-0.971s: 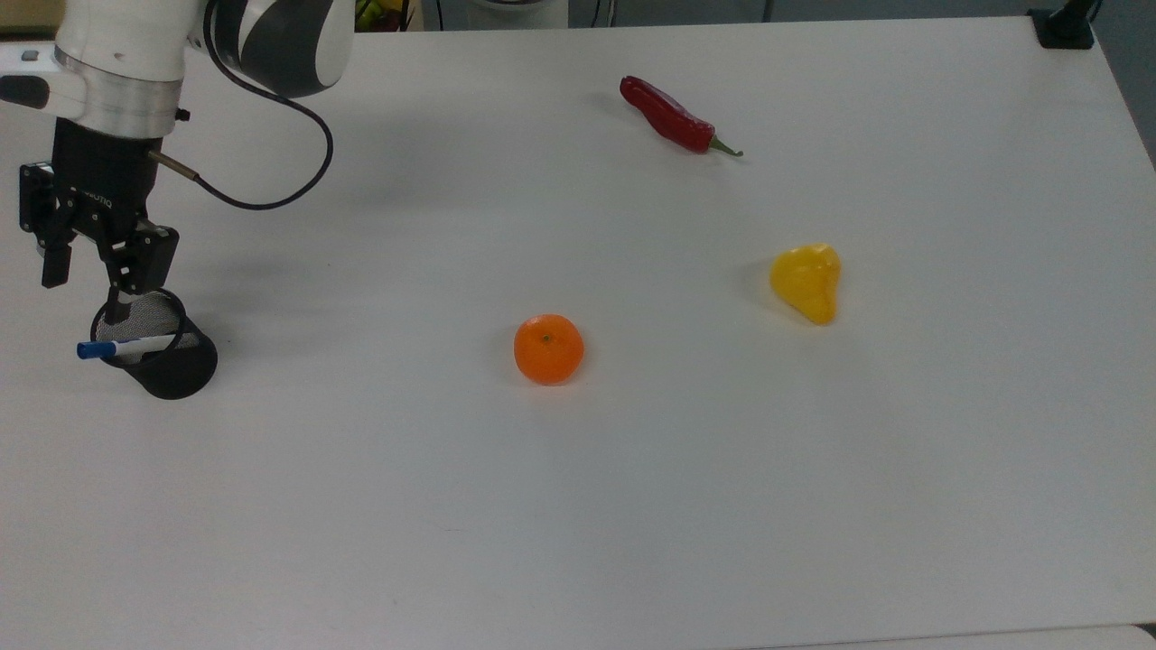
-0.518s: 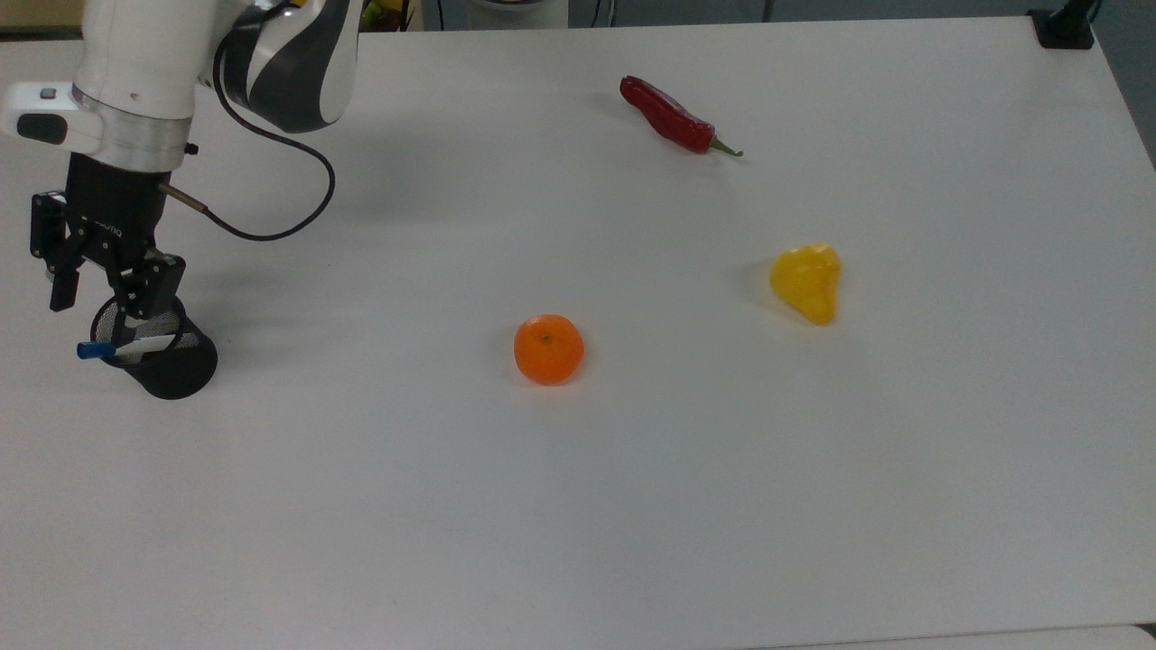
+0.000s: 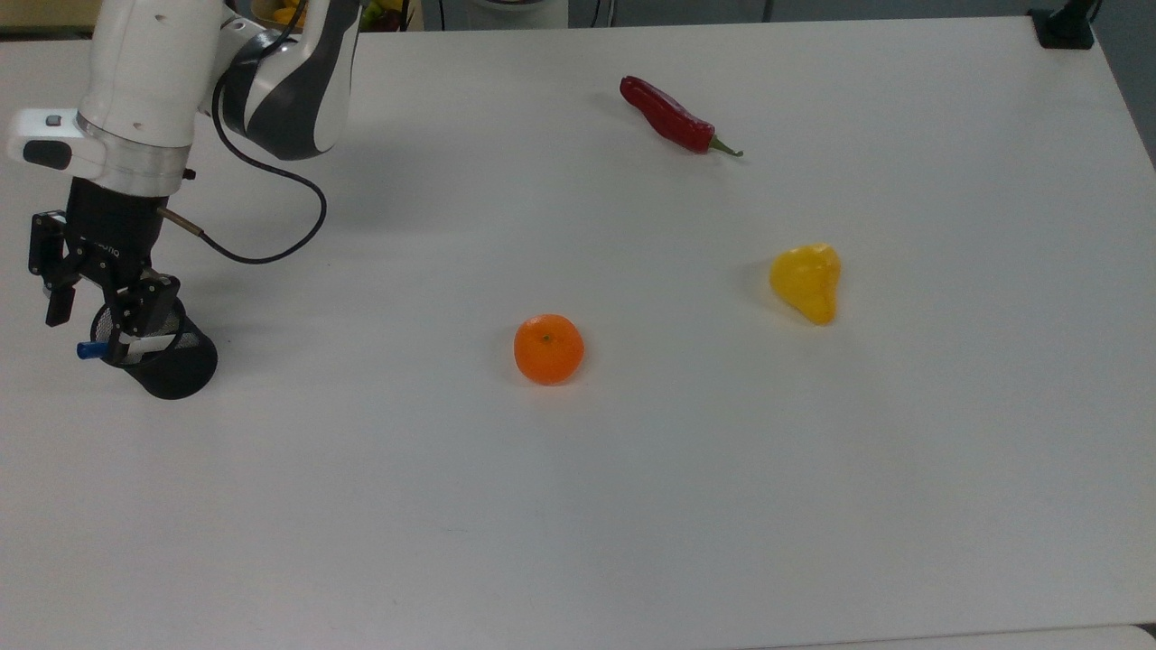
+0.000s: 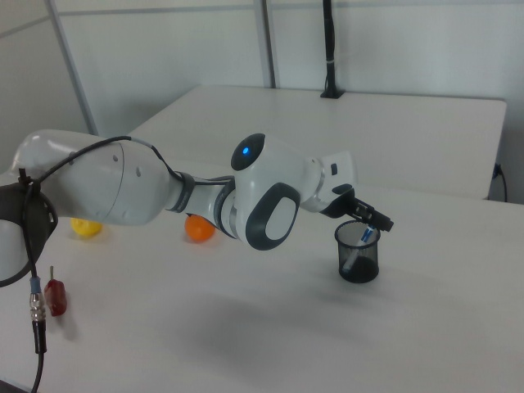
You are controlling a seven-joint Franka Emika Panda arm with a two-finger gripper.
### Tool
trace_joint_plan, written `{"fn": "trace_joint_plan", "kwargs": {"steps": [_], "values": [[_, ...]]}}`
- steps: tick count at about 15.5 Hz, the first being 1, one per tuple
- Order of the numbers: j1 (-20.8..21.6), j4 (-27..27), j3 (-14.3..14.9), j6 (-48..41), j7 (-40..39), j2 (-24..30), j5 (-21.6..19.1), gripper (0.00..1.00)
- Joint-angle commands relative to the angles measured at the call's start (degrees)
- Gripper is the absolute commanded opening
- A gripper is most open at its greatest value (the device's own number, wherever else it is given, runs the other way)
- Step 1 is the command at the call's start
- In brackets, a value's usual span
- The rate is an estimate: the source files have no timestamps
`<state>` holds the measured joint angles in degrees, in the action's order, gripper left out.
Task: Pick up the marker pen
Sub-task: 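Close the gripper on the blue-capped white marker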
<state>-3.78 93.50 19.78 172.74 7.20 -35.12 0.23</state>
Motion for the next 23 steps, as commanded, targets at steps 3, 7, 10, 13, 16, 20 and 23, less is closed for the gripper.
{"fn": "trace_joint_plan", "kwargs": {"steps": [3,7,10,13,16,20,23], "values": [[-0.4,-2.5,0.3,1.1,1.4,-2.8,0.8,0.61],[-0.3,-2.4,0.3,1.1,1.4,-2.7,1.1,0.31],[-0.2,-2.3,0.1,1.1,1.4,-2.5,0.7,0.10],[0.1,-2.2,0.0,1.1,1.5,-2.0,0.3,0.00],[0.1,-2.1,0.0,1.1,1.5,-0.2,0.1,0.00],[0.1,-0.3,0.0,0.8,1.7,4.8,0.1,0.00],[0.2,2.0,-0.1,0.6,1.7,9.7,-0.5,0.00]]}}
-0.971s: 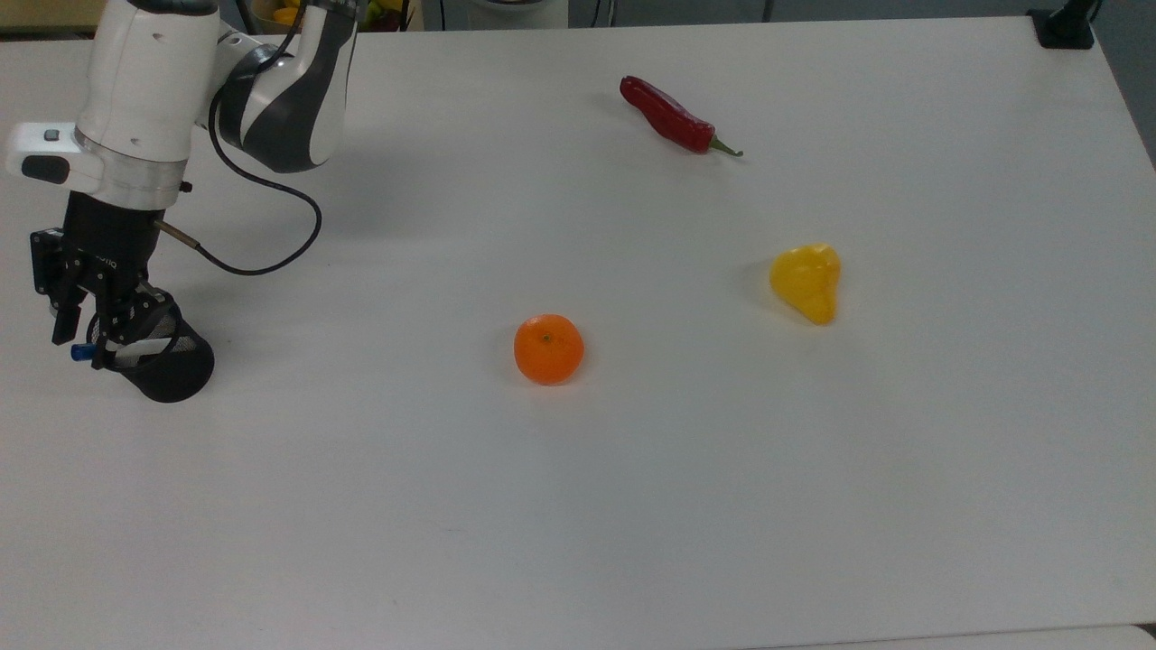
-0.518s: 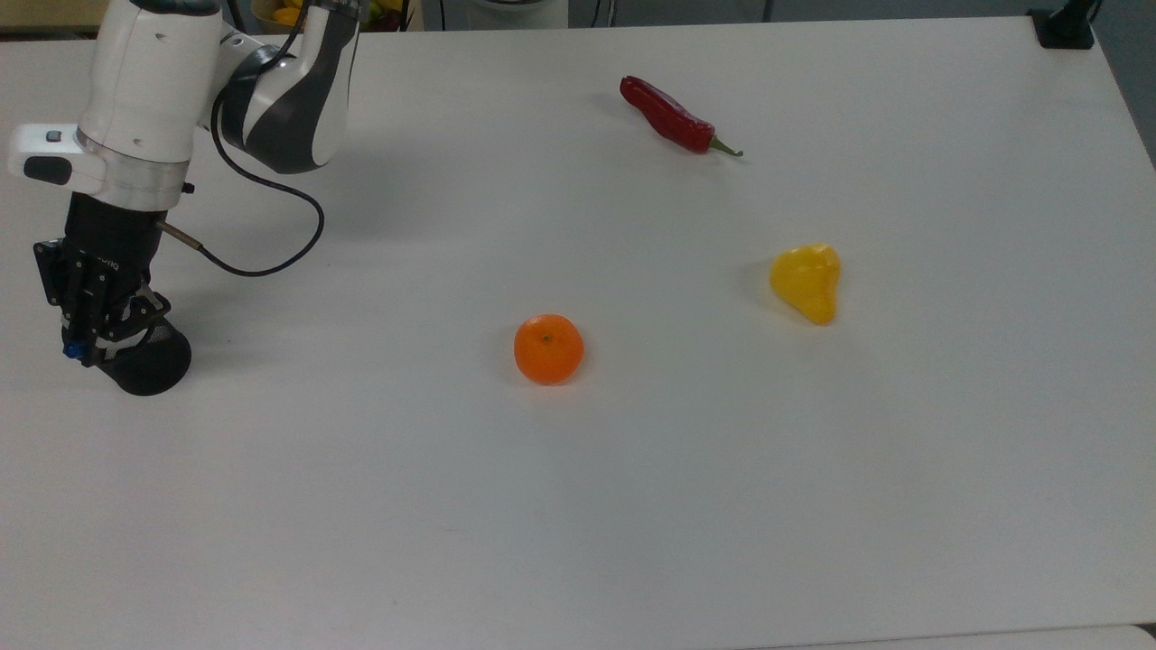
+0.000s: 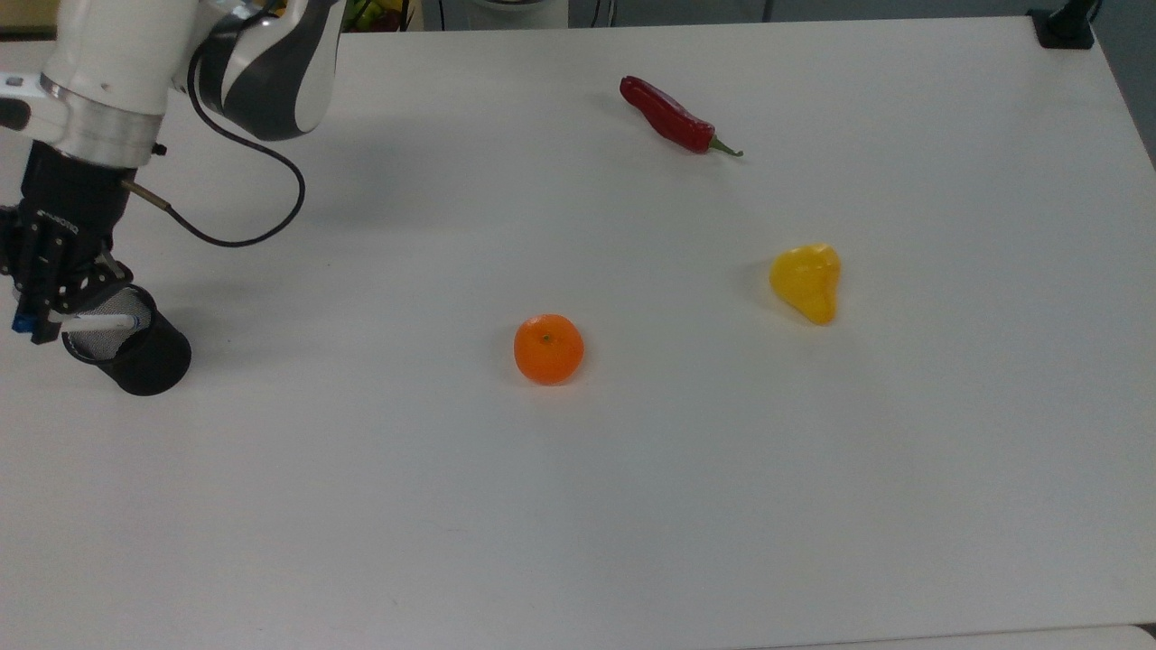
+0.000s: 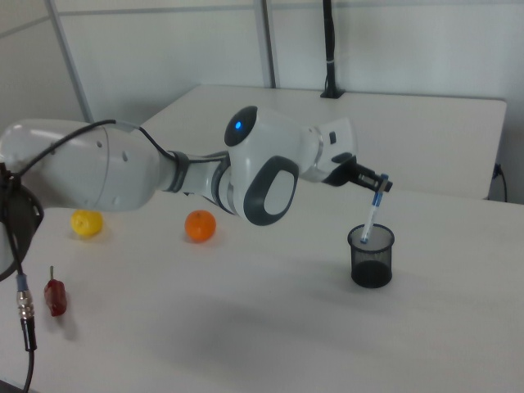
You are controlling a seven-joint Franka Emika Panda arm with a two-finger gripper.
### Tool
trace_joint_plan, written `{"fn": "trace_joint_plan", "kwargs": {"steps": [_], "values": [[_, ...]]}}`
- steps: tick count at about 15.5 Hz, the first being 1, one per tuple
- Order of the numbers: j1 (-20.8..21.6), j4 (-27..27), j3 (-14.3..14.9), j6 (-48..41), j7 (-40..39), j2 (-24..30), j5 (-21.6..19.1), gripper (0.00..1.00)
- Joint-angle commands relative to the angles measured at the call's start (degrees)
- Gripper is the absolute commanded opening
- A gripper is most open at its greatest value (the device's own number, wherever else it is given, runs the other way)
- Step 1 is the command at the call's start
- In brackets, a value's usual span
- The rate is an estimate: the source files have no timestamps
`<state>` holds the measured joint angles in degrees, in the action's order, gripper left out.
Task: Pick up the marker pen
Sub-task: 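Lift the marker up out of the pen cup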
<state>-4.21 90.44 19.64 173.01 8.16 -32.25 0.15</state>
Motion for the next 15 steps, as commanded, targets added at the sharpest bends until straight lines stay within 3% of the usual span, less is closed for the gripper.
{"fn": "trace_joint_plan", "kwargs": {"steps": [1,6,9,15], "values": [[0.7,5.4,0.0,0.0,0.6,8.1,-0.6,0.00],[2.0,7.4,-0.2,-0.7,1.7,13.5,-0.8,0.00],[3.0,7.4,-0.7,-6.0,1.8,16.8,-0.7,0.00],[3.1,7.5,-6.5,-20.2,1.9,22.1,-0.8,0.00]]}}
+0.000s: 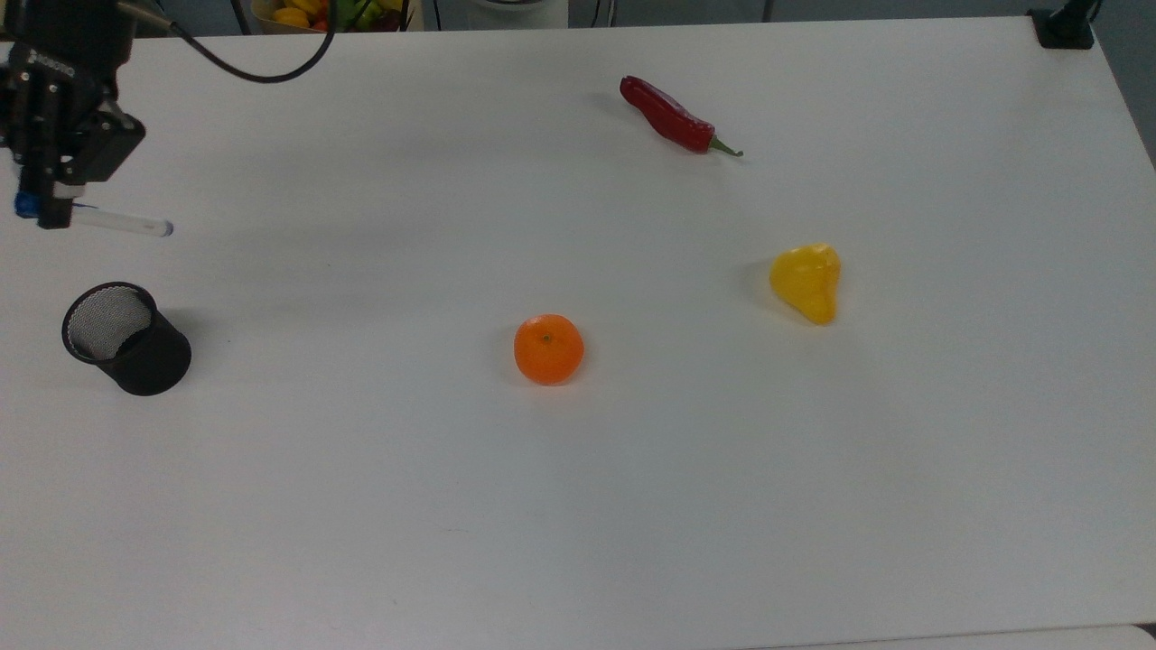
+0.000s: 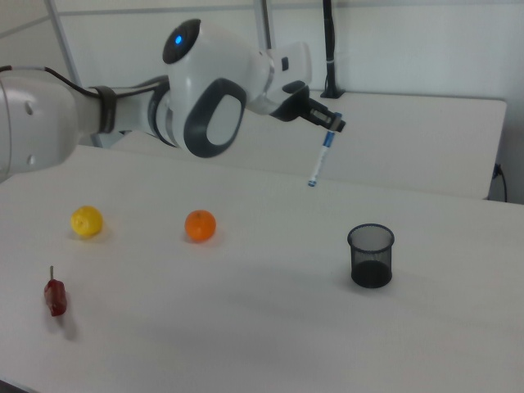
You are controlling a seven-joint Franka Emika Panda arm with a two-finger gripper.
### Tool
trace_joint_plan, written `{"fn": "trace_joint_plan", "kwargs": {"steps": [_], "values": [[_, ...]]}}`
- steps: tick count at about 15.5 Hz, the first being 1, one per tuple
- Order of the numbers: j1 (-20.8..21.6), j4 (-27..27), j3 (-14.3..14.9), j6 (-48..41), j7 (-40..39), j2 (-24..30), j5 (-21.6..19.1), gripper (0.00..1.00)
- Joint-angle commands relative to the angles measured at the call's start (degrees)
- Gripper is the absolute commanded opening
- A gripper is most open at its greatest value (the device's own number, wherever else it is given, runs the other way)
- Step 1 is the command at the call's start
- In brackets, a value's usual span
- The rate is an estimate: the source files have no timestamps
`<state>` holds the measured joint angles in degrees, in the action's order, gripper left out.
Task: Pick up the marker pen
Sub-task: 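Lift the marker up out of the pen cup, then carry the marker across the table beside the orange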
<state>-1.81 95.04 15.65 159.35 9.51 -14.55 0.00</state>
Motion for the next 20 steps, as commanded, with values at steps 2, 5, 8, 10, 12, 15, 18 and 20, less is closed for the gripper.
{"fn": "trace_joint_plan", "kwargs": {"steps": [2,5,8,10,12,15,18,20], "values": [[0.7,2.9,-4.7,-11.8,0.9,5.3,-0.6,0.00],[0.7,2.7,-8.6,-19.7,0.7,6.1,-0.6,0.00],[2.1,2.4,-12.0,-27.5,0.3,6.0,-0.5,0.00],[4.1,2.3,-12.3,-30.5,0.7,5.7,-0.5,0.00],[5.8,2.3,-13.2,-33.7,0.9,5.1,-0.5,0.00],[6.7,2.4,-16.6,-37.4,1.0,4.3,-0.9,0.00],[6.9,2.7,-19.4,-38.8,1.0,2.8,-4.0,0.00],[7.1,3.5,-20.4,-38.9,1.0,1.6,-6.1,0.00]]}}
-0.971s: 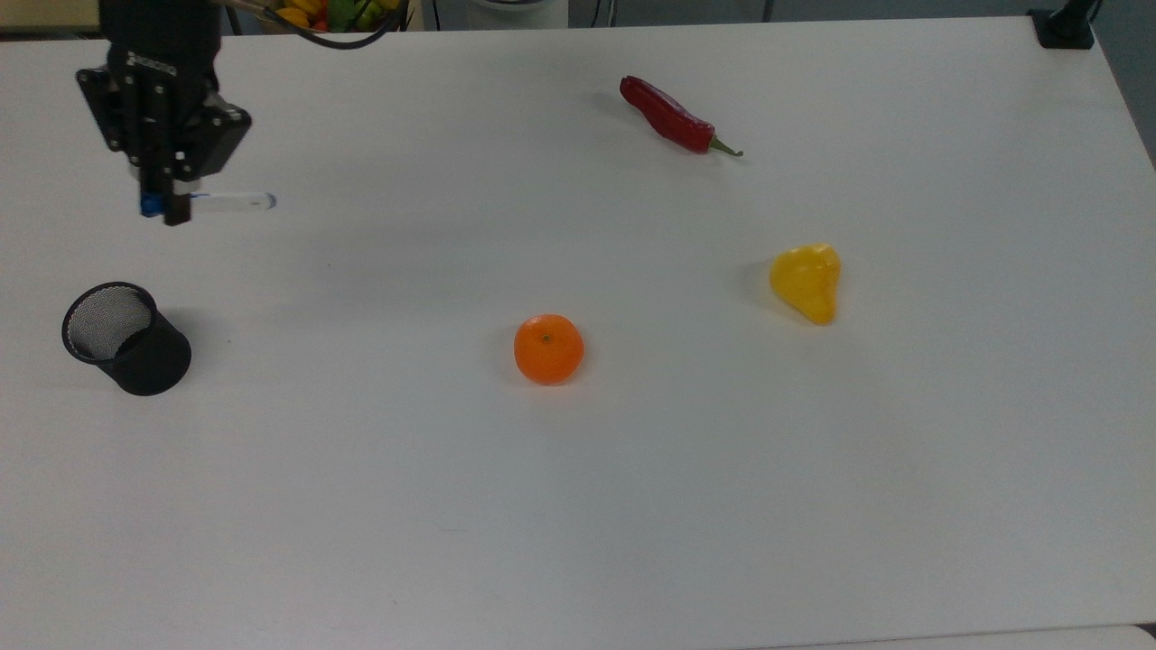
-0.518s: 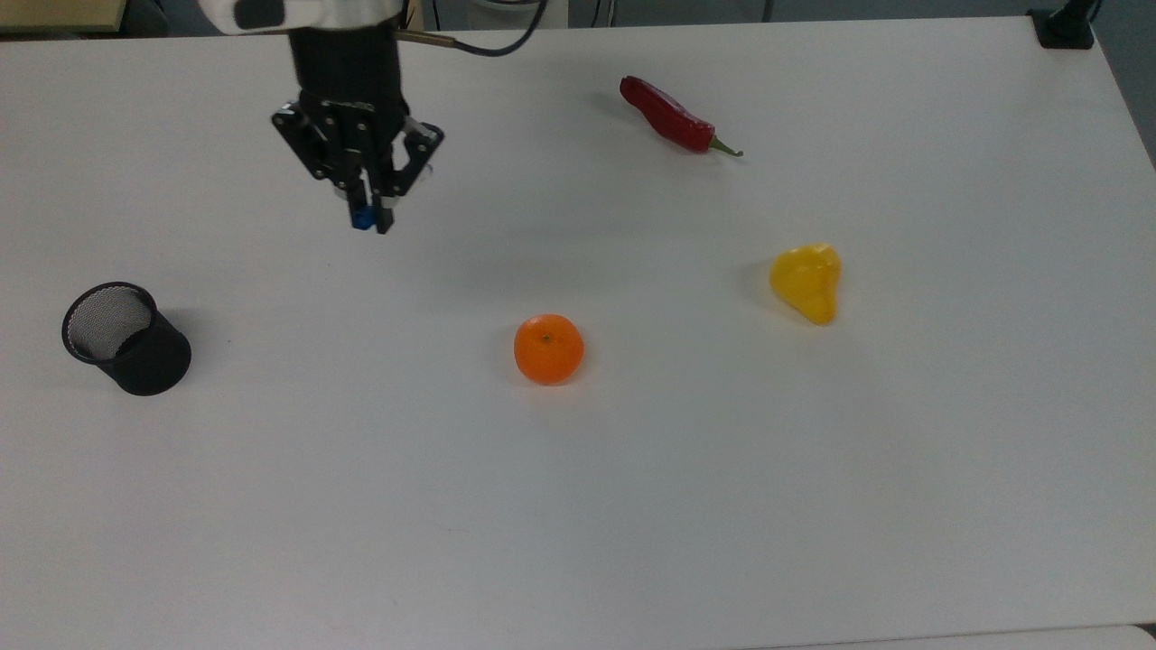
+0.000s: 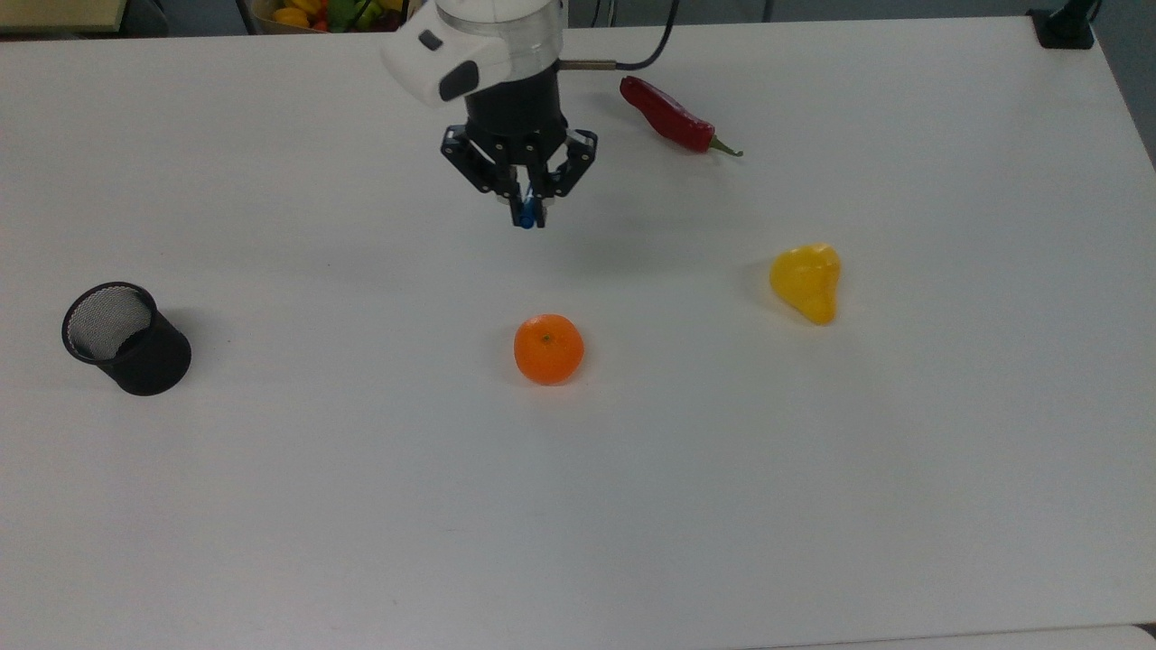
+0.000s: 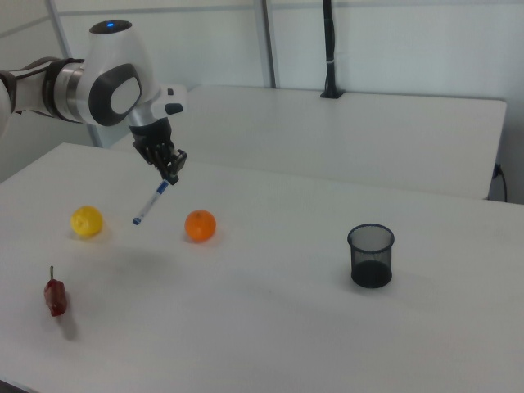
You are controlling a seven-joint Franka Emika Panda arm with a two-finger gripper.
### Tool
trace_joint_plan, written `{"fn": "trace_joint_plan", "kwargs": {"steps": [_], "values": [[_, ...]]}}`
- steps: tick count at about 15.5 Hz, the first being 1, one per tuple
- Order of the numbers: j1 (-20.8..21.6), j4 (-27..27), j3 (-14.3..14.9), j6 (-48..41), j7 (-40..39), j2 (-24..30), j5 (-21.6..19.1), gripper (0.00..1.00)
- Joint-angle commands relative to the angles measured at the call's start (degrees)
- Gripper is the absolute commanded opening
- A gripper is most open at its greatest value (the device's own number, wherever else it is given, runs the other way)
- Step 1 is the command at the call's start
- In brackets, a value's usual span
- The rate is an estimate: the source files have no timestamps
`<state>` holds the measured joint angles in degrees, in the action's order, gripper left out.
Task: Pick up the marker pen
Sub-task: 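Carry the marker across the table beside the orange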
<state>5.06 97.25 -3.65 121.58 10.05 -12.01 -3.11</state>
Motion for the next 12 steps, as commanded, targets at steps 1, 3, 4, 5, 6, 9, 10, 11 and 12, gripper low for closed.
{"fn": "trace_joint_plan", "kwargs": {"steps": [1,3,4,5,6,9,10,11,12], "values": [[0.7,2.0,-1.4,-0.6,0.3,-1.5,-2.9,0.00],[1.8,2.9,-1.5,0.0,0.2,-2.9,-2.9,0.00],[2.2,3.1,-1.5,0.5,0.2,-3.7,-2.9,0.00],[2.3,3.2,-1.5,1.5,0.2,-4.4,-2.9,0.00],[2.5,3.3,-1.5,2.6,0.2,-5.0,-2.9,0.00],[3.4,5.3,-1.6,7.9,0.2,-6.6,-2.9,0.00],[3.6,6.4,-1.7,9.6,0.1,-6.8,-2.9,0.00],[4.1,7.4,-1.7,11.6,0.0,-7.1,-2.9,0.00],[4.4,8.3,-1.7,13.3,-0.3,-7.3,-2.9,0.00]]}}
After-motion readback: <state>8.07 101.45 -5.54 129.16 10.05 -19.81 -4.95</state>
